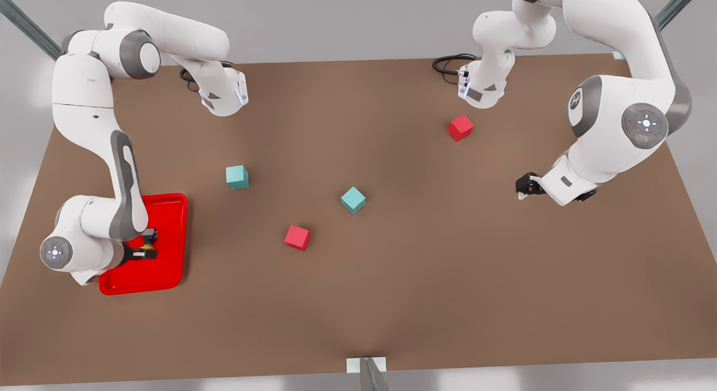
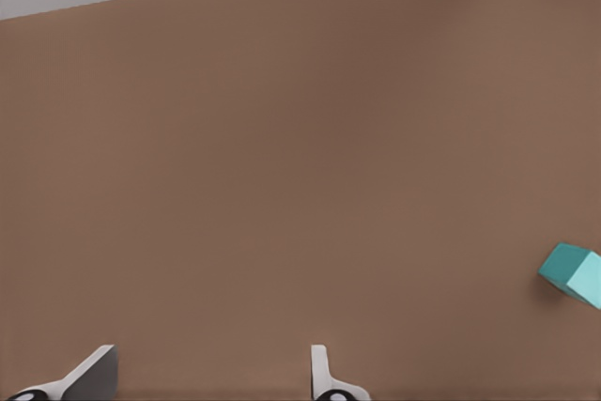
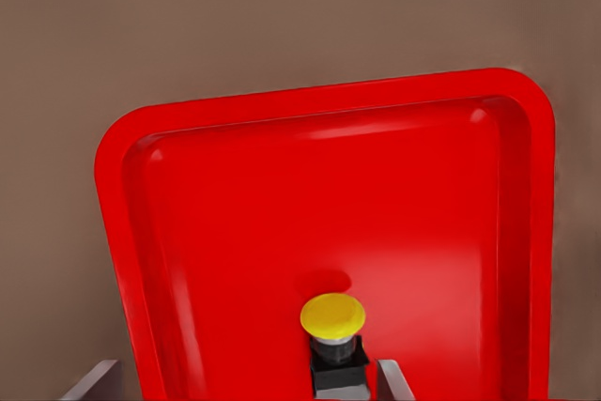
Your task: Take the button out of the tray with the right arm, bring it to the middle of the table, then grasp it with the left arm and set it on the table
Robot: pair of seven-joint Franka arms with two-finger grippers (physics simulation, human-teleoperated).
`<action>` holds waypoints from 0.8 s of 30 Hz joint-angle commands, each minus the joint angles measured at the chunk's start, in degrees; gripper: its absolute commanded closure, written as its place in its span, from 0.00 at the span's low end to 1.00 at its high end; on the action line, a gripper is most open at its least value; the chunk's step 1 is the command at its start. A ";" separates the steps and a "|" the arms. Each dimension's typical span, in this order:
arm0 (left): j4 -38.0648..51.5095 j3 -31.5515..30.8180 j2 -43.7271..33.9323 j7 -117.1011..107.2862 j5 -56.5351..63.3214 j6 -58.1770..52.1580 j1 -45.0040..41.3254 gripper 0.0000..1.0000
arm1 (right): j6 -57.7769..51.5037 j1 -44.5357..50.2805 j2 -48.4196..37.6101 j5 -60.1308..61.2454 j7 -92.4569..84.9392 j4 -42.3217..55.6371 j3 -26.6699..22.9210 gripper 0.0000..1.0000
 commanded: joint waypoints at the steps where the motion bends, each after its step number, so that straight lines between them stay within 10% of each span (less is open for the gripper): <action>1: 0.03 -0.03 0.28 0.05 0.31 -0.08 0.11 0.00 | 8.56 -1.52 -0.03 -1.15 -22.37 -0.12 0.17 0.00; 24: 0.03 -0.65 6.17 -0.04 2.25 6.25 -0.07 0.00 | 16.03 -8.99 -5.47 -0.98 -27.21 -19.37 3.33 0.00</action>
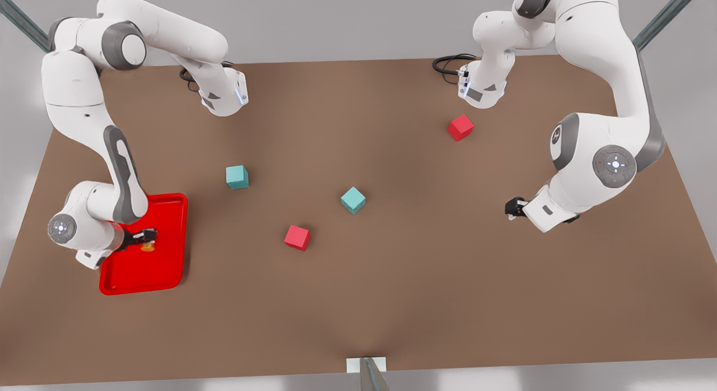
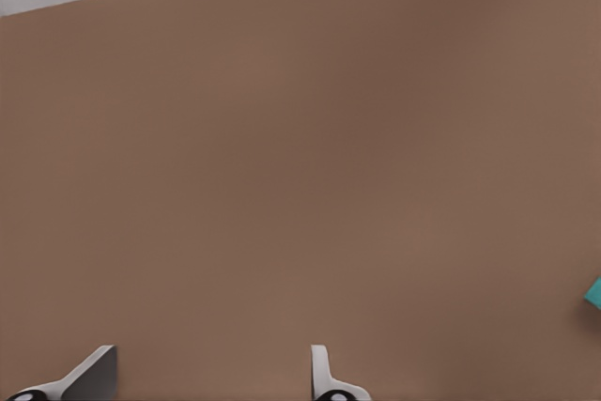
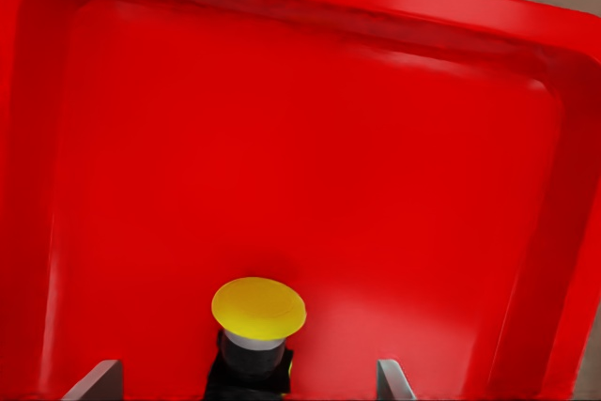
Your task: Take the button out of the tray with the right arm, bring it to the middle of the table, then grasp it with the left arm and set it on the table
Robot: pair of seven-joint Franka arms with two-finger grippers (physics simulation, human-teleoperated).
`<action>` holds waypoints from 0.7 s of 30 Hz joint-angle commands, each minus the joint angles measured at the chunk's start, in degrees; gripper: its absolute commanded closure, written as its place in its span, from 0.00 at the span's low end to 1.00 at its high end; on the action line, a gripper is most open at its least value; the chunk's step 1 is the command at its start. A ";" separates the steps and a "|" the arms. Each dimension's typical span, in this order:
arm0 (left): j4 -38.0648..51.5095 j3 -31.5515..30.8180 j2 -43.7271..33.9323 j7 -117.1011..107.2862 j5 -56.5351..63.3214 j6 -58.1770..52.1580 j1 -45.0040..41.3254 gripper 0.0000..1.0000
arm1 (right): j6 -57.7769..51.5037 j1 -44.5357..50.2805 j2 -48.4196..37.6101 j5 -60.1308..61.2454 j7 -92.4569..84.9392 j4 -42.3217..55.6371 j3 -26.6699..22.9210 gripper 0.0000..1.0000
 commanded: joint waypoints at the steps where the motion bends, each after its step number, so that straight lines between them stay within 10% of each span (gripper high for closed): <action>1: 0.03 -0.01 0.11 -0.14 1.57 0.96 -2.05 0.00 | 0.44 -0.75 -2.02 0.14 -7.83 -2.27 0.47 0.00; 21: 0.11 0.34 0.55 -4.10 2.29 1.05 -2.93 0.00 | 14.33 -3.12 -1.32 0.58 -5.81 -10.98 0.55 0.00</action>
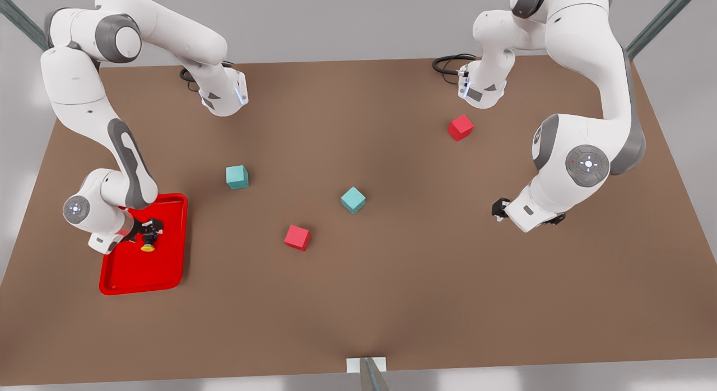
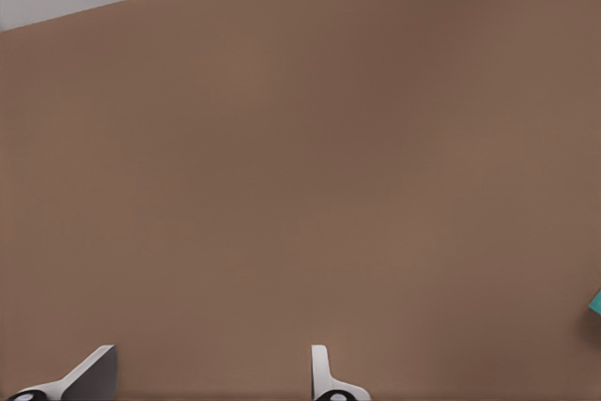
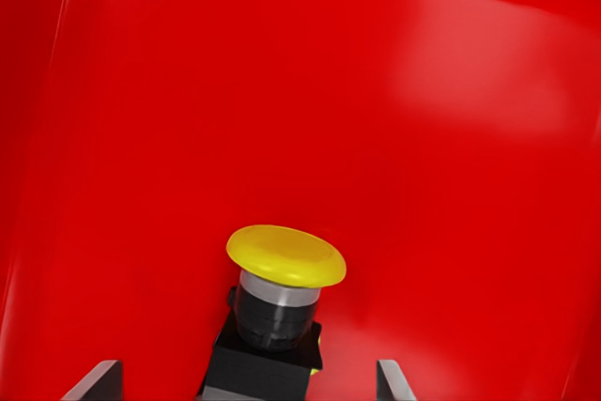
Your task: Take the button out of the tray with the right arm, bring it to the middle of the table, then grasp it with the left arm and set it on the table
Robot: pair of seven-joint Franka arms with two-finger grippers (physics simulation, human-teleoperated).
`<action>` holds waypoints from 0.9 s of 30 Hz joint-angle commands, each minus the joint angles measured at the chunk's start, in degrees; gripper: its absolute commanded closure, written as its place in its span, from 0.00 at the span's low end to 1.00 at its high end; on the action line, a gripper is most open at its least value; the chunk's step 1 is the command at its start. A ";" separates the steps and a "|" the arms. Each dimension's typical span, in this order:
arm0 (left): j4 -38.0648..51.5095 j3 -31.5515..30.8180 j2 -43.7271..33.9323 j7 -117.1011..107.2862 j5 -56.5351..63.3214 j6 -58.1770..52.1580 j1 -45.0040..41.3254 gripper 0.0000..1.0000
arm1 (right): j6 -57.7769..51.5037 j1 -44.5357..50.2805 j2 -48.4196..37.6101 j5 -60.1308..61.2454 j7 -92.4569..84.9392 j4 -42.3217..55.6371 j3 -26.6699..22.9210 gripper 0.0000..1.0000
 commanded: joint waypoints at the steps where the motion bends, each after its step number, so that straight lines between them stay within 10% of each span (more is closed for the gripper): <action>1: 0.10 -0.01 0.00 -1.32 0.11 0.05 0.00 0.00 | 1.31 -0.29 0.08 0.15 -1.54 -0.11 0.00 0.00; 15: 0.10 -0.01 0.44 -1.32 0.11 0.14 0.09 0.00 | 2.72 -0.99 0.79 0.15 -1.45 -1.34 0.00 0.00; 27: 0.10 -0.01 0.44 -1.32 0.11 0.14 0.09 0.00 | 2.72 -0.90 1.05 0.15 -1.45 -1.43 0.00 0.29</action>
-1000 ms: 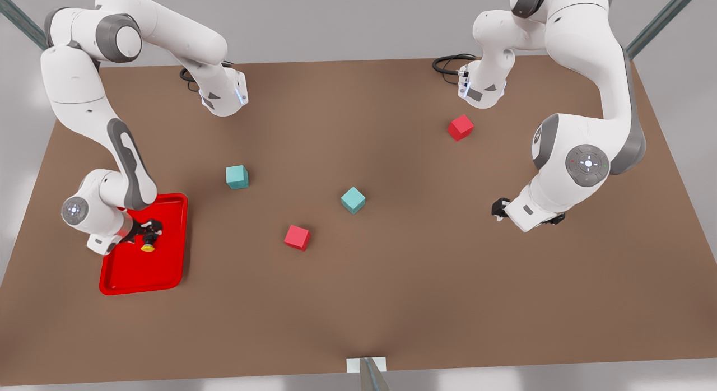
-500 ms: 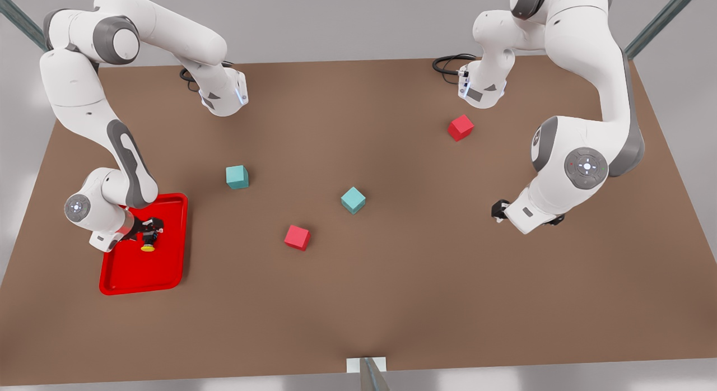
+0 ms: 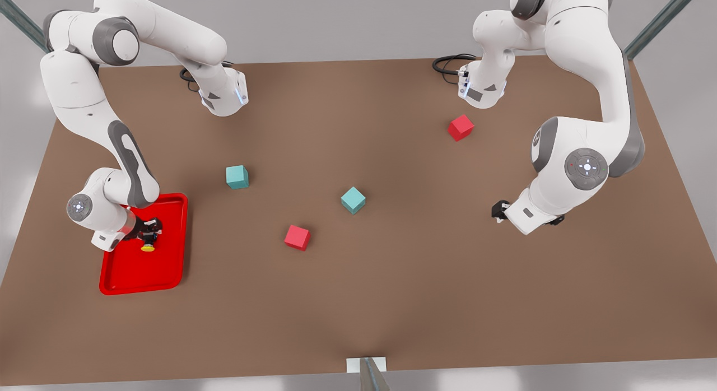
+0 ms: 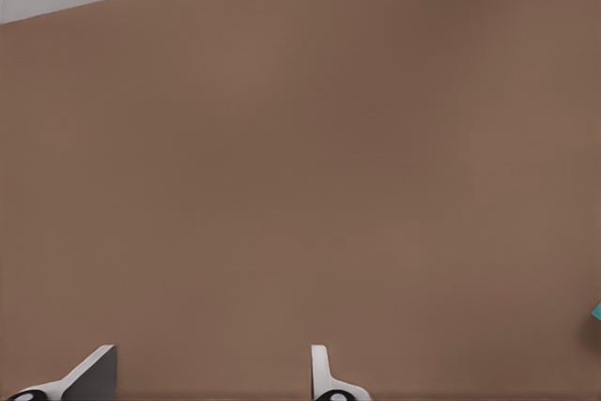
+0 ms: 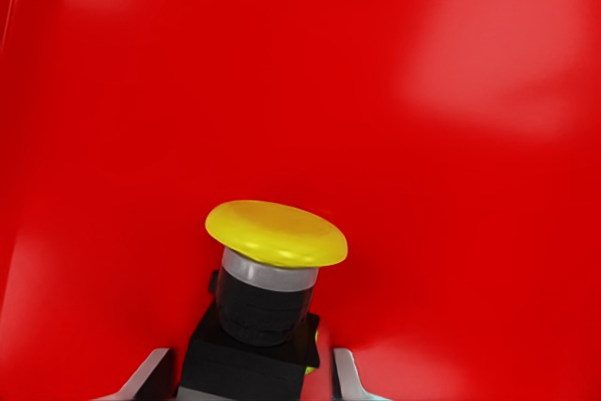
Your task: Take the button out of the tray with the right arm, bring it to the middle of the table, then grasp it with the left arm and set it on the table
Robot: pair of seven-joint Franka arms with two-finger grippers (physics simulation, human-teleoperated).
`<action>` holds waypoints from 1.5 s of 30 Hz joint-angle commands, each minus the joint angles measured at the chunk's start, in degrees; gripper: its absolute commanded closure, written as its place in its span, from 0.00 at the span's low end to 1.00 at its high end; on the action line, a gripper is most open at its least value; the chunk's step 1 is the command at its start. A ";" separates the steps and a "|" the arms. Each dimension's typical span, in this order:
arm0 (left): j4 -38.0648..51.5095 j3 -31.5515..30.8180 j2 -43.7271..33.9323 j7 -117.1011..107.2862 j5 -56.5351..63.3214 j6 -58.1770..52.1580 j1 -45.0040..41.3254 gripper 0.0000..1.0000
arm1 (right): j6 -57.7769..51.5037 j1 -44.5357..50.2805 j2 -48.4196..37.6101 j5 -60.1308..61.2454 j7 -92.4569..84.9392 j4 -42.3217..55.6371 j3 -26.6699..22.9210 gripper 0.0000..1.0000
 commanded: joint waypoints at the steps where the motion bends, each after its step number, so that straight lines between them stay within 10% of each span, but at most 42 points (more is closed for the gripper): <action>1: 0.07 -0.01 -0.07 -0.33 0.05 -0.02 0.00 0.00 | 0.05 0.00 -0.05 0.10 -0.60 0.03 0.01 0.32; 9: -0.02 -0.01 -0.07 -0.33 0.05 -0.02 0.09 0.00 | 0.05 0.00 -0.05 0.10 -0.77 0.03 0.01 0.58; 32: 0.07 -0.01 0.28 -0.42 -0.04 -0.02 -0.09 0.00 | -12.95 1.94 -6.81 0.45 13.02 5.21 19.25 0.59; 45: -0.02 -0.01 0.19 -0.33 -0.04 -0.55 -0.17 0.00 | -18.84 23.81 -4.00 4.23 36.22 17.69 18.82 0.59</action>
